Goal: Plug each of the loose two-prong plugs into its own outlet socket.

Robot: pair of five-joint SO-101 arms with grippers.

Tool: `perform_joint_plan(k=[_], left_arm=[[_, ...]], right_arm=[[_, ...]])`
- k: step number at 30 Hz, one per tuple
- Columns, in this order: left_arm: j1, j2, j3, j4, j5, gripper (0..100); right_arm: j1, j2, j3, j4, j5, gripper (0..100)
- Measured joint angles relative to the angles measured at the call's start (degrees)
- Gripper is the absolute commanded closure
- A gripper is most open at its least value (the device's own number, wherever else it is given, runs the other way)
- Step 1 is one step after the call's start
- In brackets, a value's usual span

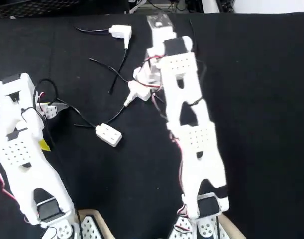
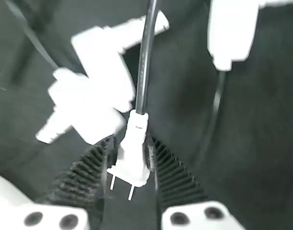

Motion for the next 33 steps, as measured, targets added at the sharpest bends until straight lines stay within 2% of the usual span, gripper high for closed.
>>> perform_joint_plan(k=[5, 11, 19, 23, 29, 33], left_arm=[[0.0, 0.0, 0.0, 0.0, 0.0, 38], [0.0, 0.0, 0.0, 0.0, 0.0, 38], [0.0, 0.0, 0.0, 0.0, 0.0, 38], [0.0, 0.0, 0.0, 0.0, 0.0, 38], [0.0, 0.0, 0.0, 0.0, 0.0, 38], [0.0, 0.0, 0.0, 0.0, 0.0, 38]], right_arm=[[0.9, -0.4, 11.2, -0.2, 1.9, 98.6], [0.9, -5.2, 17.6, -0.2, 2.5, 98.6], [0.4, -17.9, 31.2, -0.4, 3.7, 98.6], [-0.7, -24.9, 47.4, -8.6, 4.4, 98.6], [-1.5, -34.2, 75.3, -31.8, 7.1, 98.5], [-1.8, -38.9, 85.7, -41.3, 9.5, 98.3]])
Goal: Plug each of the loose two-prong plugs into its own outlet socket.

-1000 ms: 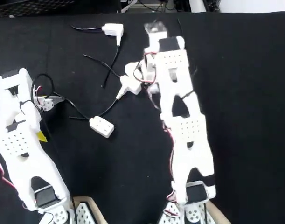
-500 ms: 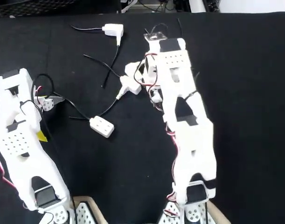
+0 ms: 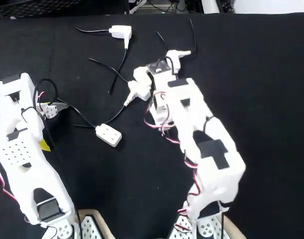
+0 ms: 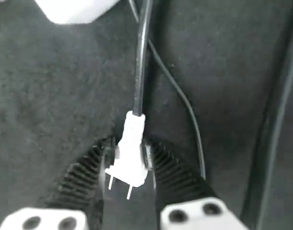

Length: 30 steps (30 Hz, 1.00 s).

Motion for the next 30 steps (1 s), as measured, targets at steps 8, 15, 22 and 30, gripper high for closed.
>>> perform_joint_plan(k=[8, 15, 22, 30], left_arm=[[0.0, 0.0, 0.0, 0.0, 0.0, 38], [0.0, 0.0, 0.0, 0.0, 0.0, 38], [-0.1, 0.0, 0.0, 0.0, 0.0, 38], [-0.4, 0.0, 0.0, 0.0, 0.0, 38]], right_arm=[[0.0, -1.2, 1.3, 3.6, 2.0, 89.7], [-1.0, -1.2, 1.9, 6.6, 2.3, 79.9], [-0.7, -1.1, -2.5, 12.1, 2.3, 79.7], [-0.8, -1.1, -4.4, 11.7, 1.3, 79.7]])
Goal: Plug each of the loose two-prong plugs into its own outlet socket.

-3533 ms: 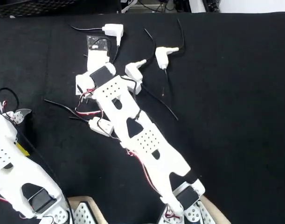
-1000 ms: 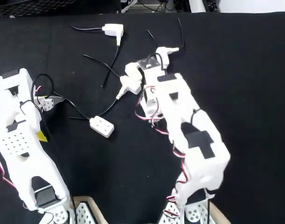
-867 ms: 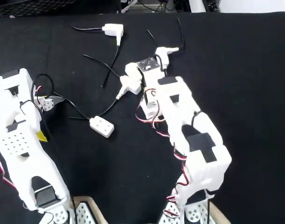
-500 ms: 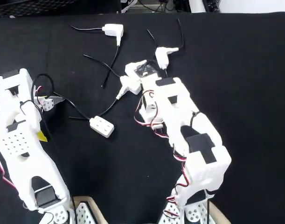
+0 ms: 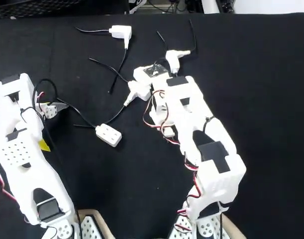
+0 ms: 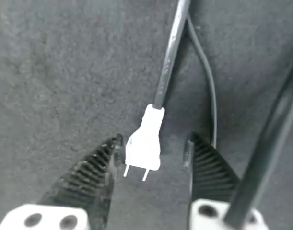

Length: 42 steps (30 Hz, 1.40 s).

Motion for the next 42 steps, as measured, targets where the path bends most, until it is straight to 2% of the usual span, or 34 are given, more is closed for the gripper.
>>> perform_joint_plan(k=[10, 21, 26, 35, 39, 42], left_arm=[[0.0, 0.0, 0.0, 0.0, 0.0, 38], [0.0, 0.0, 0.0, 0.0, 0.0, 38], [0.0, 0.0, 0.0, 0.0, 0.0, 38], [0.0, 0.0, 0.0, 0.0, 0.0, 38], [0.0, 0.0, 0.0, 0.0, 0.0, 38], [0.0, 0.0, 0.0, 0.0, 0.0, 38]], right_arm=[[-3.4, 0.1, 3.0, -4.8, -6.4, 79.7], [-3.3, 0.1, 3.0, -1.8, -7.7, 79.8], [-2.7, 0.1, 3.0, -1.8, -11.3, 89.9], [-2.6, 0.0, 5.7, -5.5, -11.8, 88.3], [-2.6, 0.0, 5.7, -5.5, -11.8, 98.2], [-2.2, -0.1, 5.8, -6.3, -11.8, 98.7]])
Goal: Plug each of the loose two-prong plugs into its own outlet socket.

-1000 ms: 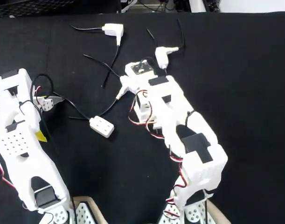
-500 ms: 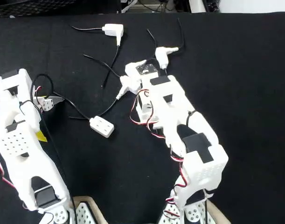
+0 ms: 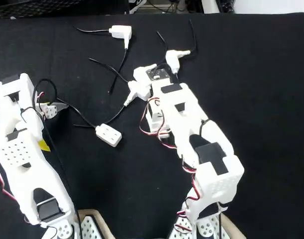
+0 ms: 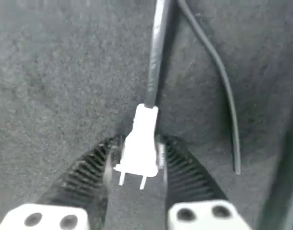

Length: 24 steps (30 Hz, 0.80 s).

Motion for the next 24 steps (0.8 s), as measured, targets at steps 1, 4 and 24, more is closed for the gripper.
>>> perform_joint_plan(k=[1, 4, 24], left_arm=[[0.0, 0.0, 0.0, 0.0, 0.0, 38], [0.0, 0.0, 0.0, 0.0, 0.0, 38], [0.2, 0.0, 0.0, 0.5, 0.0, 38]], right_arm=[[0.0, 0.0, 0.0, 0.0, 0.0, 98.7], [0.0, 0.1, -1.6, 0.9, 0.2, 98.7], [-13.6, 0.2, -32.2, 10.5, -1.1, 98.7]])
